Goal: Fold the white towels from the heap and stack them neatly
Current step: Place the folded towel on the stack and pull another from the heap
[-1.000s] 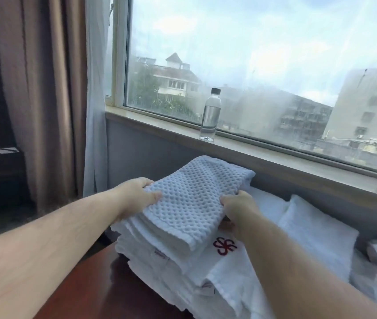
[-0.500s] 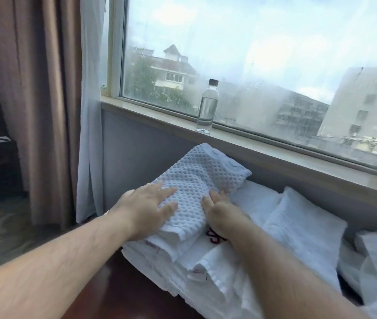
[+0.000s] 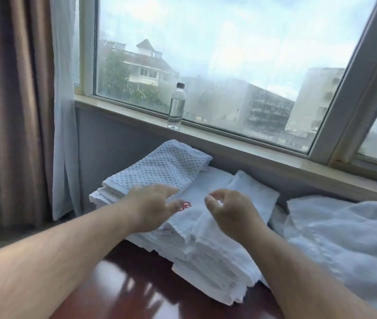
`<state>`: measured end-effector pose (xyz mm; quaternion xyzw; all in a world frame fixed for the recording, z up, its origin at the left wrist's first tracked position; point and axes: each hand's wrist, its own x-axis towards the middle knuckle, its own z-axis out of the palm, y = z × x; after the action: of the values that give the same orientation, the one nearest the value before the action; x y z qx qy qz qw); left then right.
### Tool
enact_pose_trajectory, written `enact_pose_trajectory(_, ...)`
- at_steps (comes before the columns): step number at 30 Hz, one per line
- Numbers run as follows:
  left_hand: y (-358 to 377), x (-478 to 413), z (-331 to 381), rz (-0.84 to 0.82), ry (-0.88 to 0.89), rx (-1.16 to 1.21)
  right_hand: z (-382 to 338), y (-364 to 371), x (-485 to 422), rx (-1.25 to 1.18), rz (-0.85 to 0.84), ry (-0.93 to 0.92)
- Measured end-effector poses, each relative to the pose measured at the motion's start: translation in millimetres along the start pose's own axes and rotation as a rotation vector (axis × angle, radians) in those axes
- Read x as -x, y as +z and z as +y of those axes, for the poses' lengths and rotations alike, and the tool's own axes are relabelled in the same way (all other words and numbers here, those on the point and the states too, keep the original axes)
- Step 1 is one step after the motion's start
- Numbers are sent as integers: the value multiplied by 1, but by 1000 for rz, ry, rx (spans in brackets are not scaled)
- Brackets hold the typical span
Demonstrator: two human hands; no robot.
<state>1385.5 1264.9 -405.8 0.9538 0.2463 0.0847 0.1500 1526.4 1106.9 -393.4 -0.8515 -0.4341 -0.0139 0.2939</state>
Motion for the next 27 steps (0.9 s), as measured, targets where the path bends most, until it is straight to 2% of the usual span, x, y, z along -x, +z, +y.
enact_pose_trajectory(6, 17, 23, 99, 31, 233, 125, 54, -55, 98, -43, 220, 100)
enact_pose_trajectory(14, 113, 34, 213, -26, 436, 272, 175, -117, 208, -146, 353, 403)
enact_pose_trajectory(18, 167, 38, 271, -53, 492, 460, 229, -121, 238, -259, 534, 560)
enact_pose_trajectory(22, 206, 35, 331, 194, 572, 316, 275, -129, 244, -305, 725, 650)
enact_pose_trajectory(25, 237, 24, 359, 129, 582, 142, 308, -142, 249, -217, 832, 700)
enact_pose_trajectory(27, 260, 17, 364, 106, 575, 89, 333, -152, 258, -69, 953, 752)
